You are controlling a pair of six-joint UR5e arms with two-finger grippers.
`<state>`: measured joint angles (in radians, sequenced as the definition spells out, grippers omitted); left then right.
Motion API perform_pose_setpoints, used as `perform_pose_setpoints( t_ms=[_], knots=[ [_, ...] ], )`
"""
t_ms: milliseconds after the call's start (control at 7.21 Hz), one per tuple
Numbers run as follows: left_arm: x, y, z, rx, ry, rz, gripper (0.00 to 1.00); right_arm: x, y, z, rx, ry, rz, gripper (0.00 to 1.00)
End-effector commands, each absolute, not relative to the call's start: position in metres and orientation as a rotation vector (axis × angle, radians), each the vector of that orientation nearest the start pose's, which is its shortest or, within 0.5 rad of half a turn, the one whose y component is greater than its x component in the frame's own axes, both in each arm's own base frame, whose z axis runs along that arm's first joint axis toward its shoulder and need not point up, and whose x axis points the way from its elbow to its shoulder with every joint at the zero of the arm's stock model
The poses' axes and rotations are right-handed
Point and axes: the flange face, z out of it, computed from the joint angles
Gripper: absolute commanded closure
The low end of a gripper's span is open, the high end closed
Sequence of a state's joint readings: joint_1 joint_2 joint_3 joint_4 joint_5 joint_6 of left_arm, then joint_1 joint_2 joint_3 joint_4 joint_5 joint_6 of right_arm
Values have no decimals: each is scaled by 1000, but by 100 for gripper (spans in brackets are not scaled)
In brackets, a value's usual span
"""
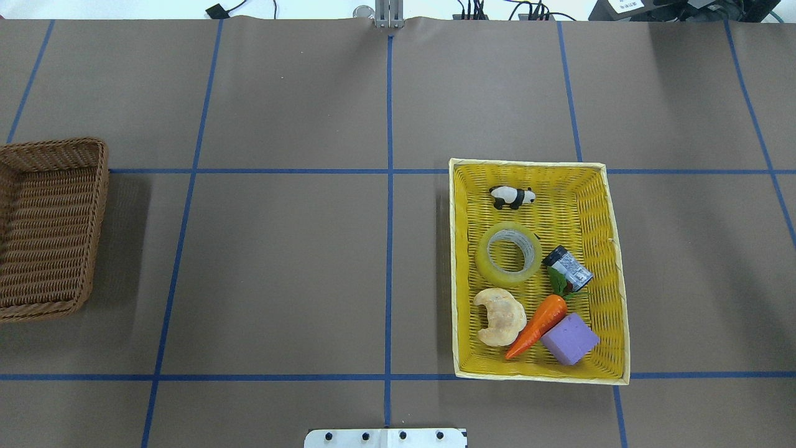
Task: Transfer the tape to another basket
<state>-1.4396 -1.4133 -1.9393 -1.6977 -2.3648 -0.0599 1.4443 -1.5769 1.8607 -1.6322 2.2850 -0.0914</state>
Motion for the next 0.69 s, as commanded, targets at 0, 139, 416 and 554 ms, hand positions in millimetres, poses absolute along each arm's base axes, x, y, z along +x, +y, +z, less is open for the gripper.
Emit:
perform_pose_setpoints(
  t_ms=[0, 139, 416, 554],
  knots=[
    [-5, -438, 529, 252, 815, 205, 2, 4, -492, 529, 198, -730, -291, 0],
    [-5, -439, 528, 253, 815, 206, 2, 2, -492, 529, 197, -734, -292, 0],
    [-4, -439, 529, 251, 814, 207, 2, 1, -493, 526, 201, -749, -297, 0],
    [-4, -439, 529, 251, 814, 207, 2, -2, -497, 520, 209, -750, -305, 0]
  ],
)
